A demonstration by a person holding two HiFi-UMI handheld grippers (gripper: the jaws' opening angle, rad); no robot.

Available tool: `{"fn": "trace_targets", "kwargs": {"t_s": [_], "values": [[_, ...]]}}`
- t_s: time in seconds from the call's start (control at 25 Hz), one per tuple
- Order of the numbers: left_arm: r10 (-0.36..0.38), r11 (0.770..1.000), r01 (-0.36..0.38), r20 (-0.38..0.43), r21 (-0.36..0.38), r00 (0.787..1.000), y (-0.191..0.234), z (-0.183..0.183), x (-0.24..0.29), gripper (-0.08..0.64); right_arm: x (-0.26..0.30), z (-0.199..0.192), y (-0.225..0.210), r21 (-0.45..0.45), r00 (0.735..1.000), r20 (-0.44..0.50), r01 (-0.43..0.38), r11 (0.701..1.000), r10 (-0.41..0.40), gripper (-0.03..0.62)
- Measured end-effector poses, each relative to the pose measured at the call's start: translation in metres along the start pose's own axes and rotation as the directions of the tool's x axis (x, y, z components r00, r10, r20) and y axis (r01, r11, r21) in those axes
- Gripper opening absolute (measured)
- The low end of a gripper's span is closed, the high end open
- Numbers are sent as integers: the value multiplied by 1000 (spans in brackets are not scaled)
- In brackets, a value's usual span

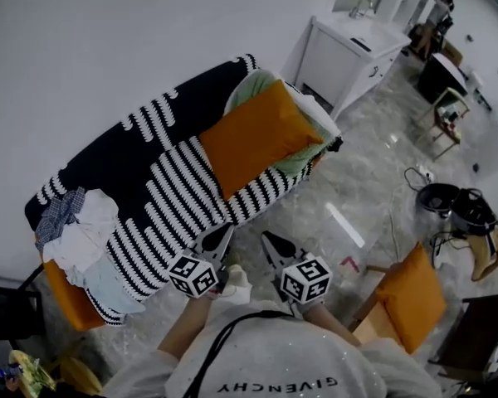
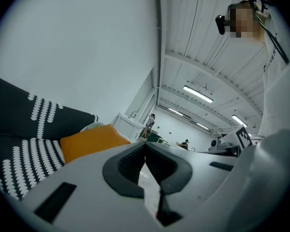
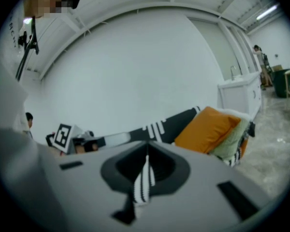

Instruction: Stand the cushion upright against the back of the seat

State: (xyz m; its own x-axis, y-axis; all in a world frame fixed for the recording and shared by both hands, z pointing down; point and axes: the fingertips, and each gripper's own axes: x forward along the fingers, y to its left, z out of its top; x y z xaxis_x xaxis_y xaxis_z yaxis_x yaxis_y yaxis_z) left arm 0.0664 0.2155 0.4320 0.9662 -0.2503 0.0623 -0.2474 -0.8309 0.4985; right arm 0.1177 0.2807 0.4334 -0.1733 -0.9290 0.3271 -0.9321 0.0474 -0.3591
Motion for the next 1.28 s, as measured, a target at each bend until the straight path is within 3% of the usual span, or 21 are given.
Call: {"fn": "trace_targets", "kwargs": {"t_s": [0.28, 0.56, 1.04, 1.28], "values": [[-71, 997, 71, -15, -6, 997, 42, 42, 81, 25, 53, 57, -47, -14, 999, -7, 43, 999, -43, 20], [-93, 995, 92, -45, -28, 995, 73, 56, 120, 25, 88, 88, -77, -21, 998, -4, 69, 997, -69, 20], [-89, 994, 84, -69, -65, 994, 123, 51, 169, 25, 125, 87, -146, 44, 989, -28, 147, 988, -146, 20], [-22, 996, 17, -54, -93, 998, 152, 46, 199, 25, 156, 91, -204, 51, 988, -77, 136, 989, -132, 20]]}}
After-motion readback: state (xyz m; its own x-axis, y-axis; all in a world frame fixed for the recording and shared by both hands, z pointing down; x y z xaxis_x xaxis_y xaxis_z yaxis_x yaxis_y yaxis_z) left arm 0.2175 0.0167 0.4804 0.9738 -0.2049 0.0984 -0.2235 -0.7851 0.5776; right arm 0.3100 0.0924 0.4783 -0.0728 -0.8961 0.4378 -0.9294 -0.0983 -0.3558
